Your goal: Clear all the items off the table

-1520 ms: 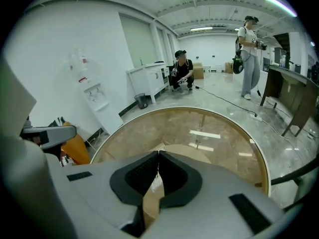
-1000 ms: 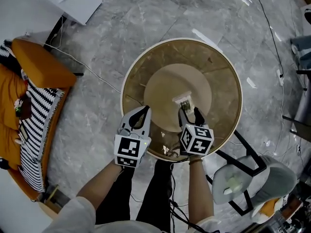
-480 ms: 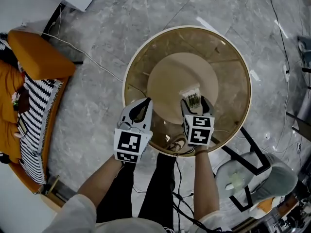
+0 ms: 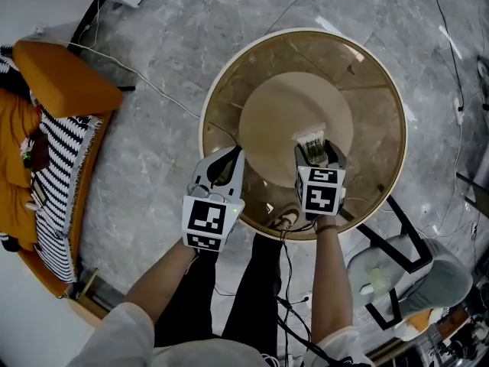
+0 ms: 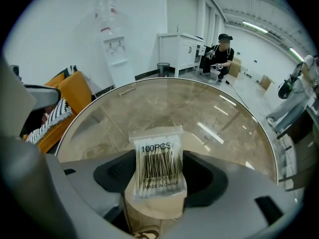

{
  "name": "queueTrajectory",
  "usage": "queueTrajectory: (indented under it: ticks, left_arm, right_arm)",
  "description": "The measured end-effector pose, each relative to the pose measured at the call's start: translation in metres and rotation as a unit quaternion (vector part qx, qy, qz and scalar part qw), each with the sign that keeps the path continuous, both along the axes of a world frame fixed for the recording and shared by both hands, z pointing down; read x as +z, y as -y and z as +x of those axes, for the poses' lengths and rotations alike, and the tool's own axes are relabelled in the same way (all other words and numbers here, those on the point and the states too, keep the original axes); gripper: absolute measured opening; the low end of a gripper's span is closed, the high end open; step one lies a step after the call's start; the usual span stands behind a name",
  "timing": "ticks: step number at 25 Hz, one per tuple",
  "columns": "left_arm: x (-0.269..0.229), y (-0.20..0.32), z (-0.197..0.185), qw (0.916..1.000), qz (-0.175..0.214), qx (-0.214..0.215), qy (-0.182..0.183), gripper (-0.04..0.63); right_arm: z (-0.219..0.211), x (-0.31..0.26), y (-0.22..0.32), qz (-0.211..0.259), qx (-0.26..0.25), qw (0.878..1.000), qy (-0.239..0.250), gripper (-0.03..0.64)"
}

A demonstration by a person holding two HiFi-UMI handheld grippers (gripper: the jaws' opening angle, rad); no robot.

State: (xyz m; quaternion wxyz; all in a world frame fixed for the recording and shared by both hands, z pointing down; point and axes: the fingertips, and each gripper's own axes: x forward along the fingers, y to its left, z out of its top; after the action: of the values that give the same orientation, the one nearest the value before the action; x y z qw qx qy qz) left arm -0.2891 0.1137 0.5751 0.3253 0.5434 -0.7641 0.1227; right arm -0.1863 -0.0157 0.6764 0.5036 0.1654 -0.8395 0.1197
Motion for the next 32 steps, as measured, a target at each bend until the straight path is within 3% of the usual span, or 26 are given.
queueTrajectory:
  ticks: [13,25,32]
  left_arm:
    - [-0.006,0.001,0.014,1.0000,0.001,0.008,0.001,0.003]
    - [-0.016,0.014,0.048,0.9994,-0.003,0.033,0.001,0.003]
    - [-0.023,0.024,0.078,0.9982,-0.007,0.059,0.005,0.003]
  right_arm:
    - [0.008,-0.017,-0.007,0.005,0.010,1.000,0.010,0.240]
    - [0.049,-0.054,-0.009,-0.009,0.085,0.995,0.053,0.239]
    - [0.089,-0.075,-0.011,-0.023,0.153,0.985,0.081,0.239]
